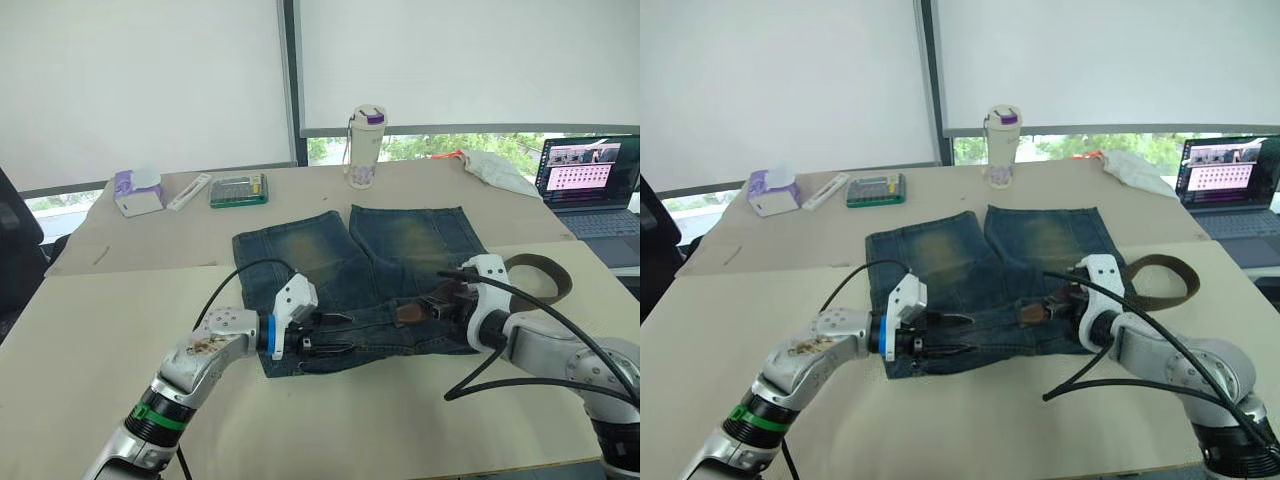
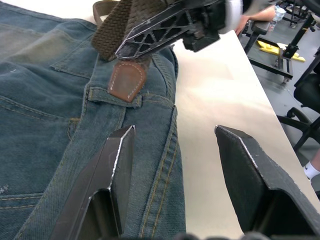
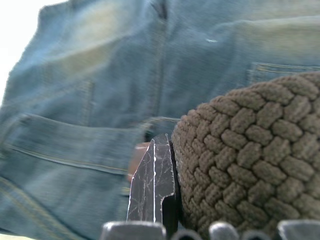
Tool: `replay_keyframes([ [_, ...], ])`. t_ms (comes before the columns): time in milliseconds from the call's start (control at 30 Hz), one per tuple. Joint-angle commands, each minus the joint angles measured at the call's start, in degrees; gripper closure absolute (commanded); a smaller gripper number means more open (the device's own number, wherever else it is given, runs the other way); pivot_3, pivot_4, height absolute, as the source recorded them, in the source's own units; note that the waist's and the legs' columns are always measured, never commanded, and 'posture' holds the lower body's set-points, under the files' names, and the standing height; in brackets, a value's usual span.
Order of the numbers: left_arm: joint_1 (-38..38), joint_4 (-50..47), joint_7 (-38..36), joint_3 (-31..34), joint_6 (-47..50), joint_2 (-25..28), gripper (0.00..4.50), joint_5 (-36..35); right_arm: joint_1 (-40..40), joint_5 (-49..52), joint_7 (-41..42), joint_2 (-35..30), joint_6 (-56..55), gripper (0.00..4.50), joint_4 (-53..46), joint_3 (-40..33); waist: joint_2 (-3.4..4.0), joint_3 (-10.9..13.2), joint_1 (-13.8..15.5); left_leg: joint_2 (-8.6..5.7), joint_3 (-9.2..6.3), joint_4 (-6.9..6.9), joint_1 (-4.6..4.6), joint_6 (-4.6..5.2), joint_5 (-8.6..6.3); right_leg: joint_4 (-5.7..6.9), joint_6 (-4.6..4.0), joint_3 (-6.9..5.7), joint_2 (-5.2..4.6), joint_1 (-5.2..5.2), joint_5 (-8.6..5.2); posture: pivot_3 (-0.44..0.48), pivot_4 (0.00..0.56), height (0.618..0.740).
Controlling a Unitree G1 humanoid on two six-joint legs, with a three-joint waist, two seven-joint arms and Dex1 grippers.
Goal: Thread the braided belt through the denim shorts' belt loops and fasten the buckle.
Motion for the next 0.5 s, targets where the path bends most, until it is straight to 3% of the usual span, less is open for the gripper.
replay_keyframes([
  [33,0.63,-1.12,-0.47,0.61,-1.94,-0.36,1.77,0.99,-0.29,-1.84,1.11,-0.02,1.33,4.5,-0.32,-1.68,0.0,0.0,0.06,0.0,-0.01,0.0,0.0,0.0,0.0,0.02,0.0,0.0,0.0,0.0,0.0,0.0,0.15,0.74],
  [200,1.19,0.33,-0.98,0.59,-3.08,-0.81,1.77,2.18,-0.79,-3.79,2.39,1.43,2.55,4.5,0.57,-1.45,0.0,0.0,0.02,0.0,-0.01,0.02,0.01,0.22,-0.13,0.03,0.0,-0.01,0.0,0.01,0.0,0.0,0.15,0.74],
  [500,1.44,3.19,-1.37,0.66,-4.81,-1.41,1.77,5.05,-5.81,-6.24,5.35,11.95,3.64,4.5,5.78,1.61,0.03,-0.02,-0.39,0.12,0.0,-0.01,0.08,0.19,-0.11,0.06,-0.04,-0.01,0.12,-0.01,0.02,0.0,0.15,0.74],
])
